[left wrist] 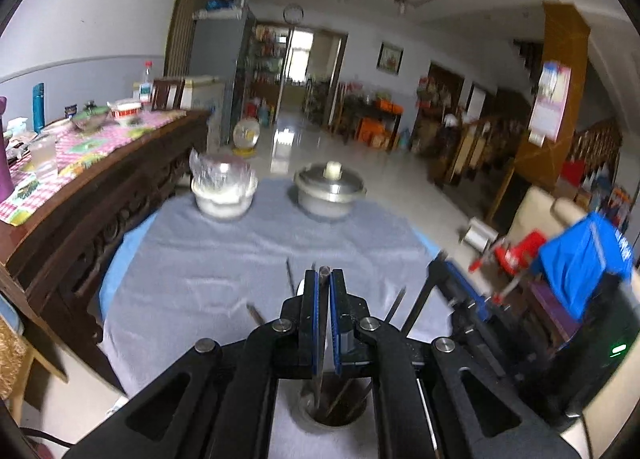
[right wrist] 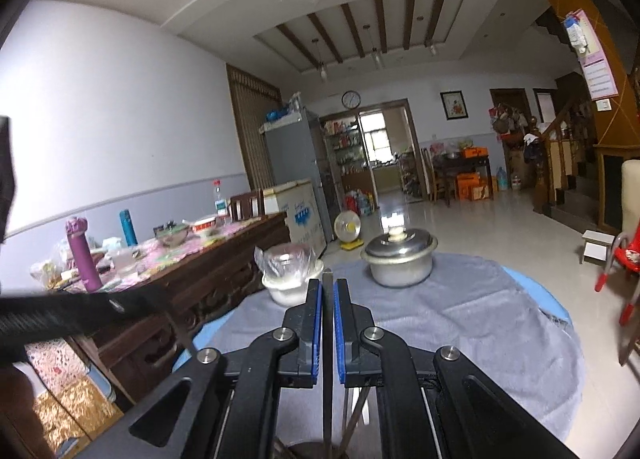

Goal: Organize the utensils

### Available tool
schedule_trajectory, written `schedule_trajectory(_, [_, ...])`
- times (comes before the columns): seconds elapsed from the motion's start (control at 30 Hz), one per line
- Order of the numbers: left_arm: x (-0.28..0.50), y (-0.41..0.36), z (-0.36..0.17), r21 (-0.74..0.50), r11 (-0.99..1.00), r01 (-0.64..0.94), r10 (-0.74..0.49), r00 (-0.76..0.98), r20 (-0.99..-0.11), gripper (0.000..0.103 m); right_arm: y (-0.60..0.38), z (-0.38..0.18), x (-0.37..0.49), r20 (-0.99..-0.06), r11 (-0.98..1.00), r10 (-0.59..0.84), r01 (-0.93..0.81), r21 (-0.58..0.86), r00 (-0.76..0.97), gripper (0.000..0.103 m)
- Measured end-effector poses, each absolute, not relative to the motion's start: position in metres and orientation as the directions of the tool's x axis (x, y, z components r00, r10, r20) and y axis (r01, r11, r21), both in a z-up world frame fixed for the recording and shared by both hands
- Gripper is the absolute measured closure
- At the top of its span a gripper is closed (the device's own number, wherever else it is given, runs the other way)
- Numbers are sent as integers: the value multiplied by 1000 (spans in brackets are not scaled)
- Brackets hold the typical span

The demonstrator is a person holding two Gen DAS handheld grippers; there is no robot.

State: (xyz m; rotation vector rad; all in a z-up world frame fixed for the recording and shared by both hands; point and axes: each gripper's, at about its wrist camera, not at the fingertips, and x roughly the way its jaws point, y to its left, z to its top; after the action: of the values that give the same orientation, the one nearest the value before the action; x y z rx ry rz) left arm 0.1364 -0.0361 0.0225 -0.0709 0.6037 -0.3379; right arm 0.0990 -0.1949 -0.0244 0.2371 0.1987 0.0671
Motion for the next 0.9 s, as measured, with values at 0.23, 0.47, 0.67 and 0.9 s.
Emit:
schedule_trajectory(0.23, [128,-38,5,-34,966,257,-227,775,-590,89,-223,-44,102,-281,938,163,-60,342,946,94])
schedule_trajectory(0.47, [112,-35,2,126,979,157,-67,843,-533,46,-229,-49,104,-313,910,231,-91,404,921,87])
schedule_trajectory(0.67, [101,-26,5,186,978,97,7,870,-494,40,-224,-43,98,-312,918,209,-76,390,927,87])
schedule_trajectory(0.9, [94,-14,14,184,982,51,40,885,-463,29,-209,-29,92,-406,971,27,74,229,913,87])
